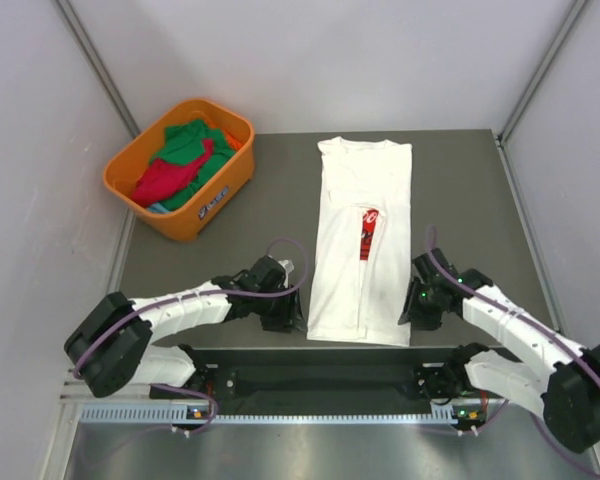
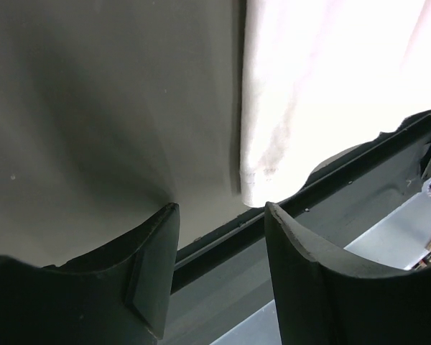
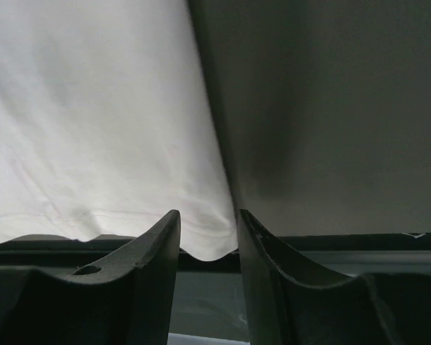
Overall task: Fold and stack the t-shirts
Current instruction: Fold the tshirt
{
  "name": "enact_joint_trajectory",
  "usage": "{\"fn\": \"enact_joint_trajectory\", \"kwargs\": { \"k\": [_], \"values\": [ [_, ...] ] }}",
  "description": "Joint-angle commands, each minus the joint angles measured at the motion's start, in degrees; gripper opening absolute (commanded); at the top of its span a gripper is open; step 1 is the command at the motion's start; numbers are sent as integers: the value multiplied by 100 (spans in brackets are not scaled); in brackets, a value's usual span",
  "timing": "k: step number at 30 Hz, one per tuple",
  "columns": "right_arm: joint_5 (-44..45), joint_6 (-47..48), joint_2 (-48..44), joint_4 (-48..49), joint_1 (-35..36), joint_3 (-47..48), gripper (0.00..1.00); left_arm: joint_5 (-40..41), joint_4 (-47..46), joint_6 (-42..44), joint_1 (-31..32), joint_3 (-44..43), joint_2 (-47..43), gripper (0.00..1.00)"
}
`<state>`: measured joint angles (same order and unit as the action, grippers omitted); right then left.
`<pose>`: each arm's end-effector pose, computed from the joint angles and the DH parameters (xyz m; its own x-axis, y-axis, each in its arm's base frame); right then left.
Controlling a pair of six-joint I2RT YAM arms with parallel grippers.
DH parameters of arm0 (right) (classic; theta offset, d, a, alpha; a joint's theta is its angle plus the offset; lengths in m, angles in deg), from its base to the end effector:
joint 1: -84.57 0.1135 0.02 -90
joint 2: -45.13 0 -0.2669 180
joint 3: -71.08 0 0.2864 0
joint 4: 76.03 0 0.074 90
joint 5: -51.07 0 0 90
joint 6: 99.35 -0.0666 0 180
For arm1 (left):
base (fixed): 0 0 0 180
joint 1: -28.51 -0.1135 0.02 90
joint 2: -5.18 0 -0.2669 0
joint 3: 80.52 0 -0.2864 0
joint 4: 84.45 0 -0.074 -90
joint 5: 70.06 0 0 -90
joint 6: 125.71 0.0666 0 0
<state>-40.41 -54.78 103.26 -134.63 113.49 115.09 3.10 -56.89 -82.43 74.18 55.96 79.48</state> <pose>0.1730 0.0975 0.1361 -0.9357 0.2966 -0.1909 0.2514 0.9404 0.2289 0.1722 -0.2039 0.1066 -0.9836 0.0097 -0.1803 0.1092 0.8272 -0.5512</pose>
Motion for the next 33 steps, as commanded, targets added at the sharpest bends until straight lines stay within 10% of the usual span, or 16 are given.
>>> {"fn": "enact_joint_trajectory", "kwargs": {
  "k": [1, 17, 27, 30, 33],
  "values": [
    [-643, 271, -398, 299, -720, -458, 39, 172, -448, -223, 117, 57, 172, 55],
    [-854, 342, -600, 387, -1179, -1039, 37, 225, -695, -505, 241, 136, 629, 48],
    [-890, 412, -654, 291, -1179, -995, 10, 611, -246, -654, 320, -57, 357, 11],
    [-872, 412, -671, 273, -1188, -986, 0, 735, -18, -689, 337, -127, 199, 13],
    [-819, 430, -680, 195, -1179, -916, 0, 814, 220, -672, 355, -215, 50, 39]
  ]
}}
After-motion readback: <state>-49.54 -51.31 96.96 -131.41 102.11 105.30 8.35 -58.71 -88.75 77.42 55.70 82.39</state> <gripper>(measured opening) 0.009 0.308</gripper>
